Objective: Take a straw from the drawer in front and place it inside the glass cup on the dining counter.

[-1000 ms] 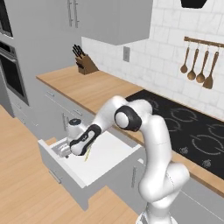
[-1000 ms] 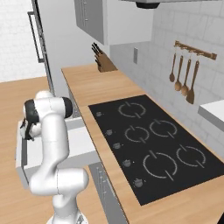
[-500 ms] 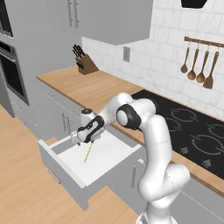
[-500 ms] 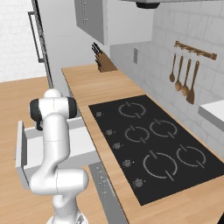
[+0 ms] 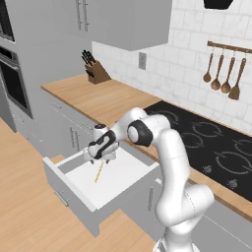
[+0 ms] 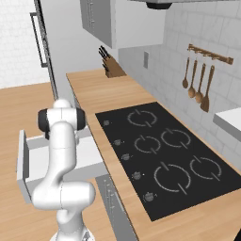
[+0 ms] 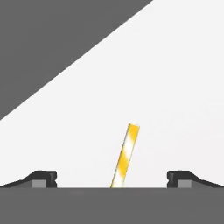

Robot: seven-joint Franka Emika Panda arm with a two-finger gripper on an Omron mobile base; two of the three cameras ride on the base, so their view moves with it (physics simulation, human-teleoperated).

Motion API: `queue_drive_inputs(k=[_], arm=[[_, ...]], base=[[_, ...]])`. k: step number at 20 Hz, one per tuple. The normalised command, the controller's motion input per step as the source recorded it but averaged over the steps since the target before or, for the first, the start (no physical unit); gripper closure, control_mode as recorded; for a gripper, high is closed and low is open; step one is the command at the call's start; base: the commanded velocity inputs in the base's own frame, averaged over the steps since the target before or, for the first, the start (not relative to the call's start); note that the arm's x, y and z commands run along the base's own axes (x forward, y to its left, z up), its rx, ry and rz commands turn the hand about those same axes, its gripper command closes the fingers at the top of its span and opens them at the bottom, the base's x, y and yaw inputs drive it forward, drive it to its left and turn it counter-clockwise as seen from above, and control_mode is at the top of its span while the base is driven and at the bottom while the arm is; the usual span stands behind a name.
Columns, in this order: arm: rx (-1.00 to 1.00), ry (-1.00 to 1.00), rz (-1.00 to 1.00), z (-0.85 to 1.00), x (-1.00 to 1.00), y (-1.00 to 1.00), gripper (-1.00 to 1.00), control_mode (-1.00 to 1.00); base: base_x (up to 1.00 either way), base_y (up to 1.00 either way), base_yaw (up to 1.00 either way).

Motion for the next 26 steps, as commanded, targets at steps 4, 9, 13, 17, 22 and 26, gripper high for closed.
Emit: queue_drive_inputs(k=[4,9,13,17,22,26], arm=[[0.0,0.08,-0.15,-0.42,0.06,0.0,-1.0,-1.0],[0.0,0.08,-0.14,-0.39,0.03,0.0,-1.0,-1.0],[0.0,0.05,-0.13,-0.44,0.0,0.0,-1.0,-1.0],[0.0,0.03,-0.11,-0.49,-0.09,0.0,1.0,-1.0],[0.0,0.0,-0.08,-0.54,-0.31,0.0,1.0,-1.0],[0.0,0.0,-0.05,-0.51,-0.29,0.0,1.0,-1.0]], base=[[0.0,0.0,0.0],[0.0,0.0,0.0],[0.0,0.0,0.0],[0.0,0.0,0.0],[0.0,0.0,0.0],[0.0,0.0,0.0]])
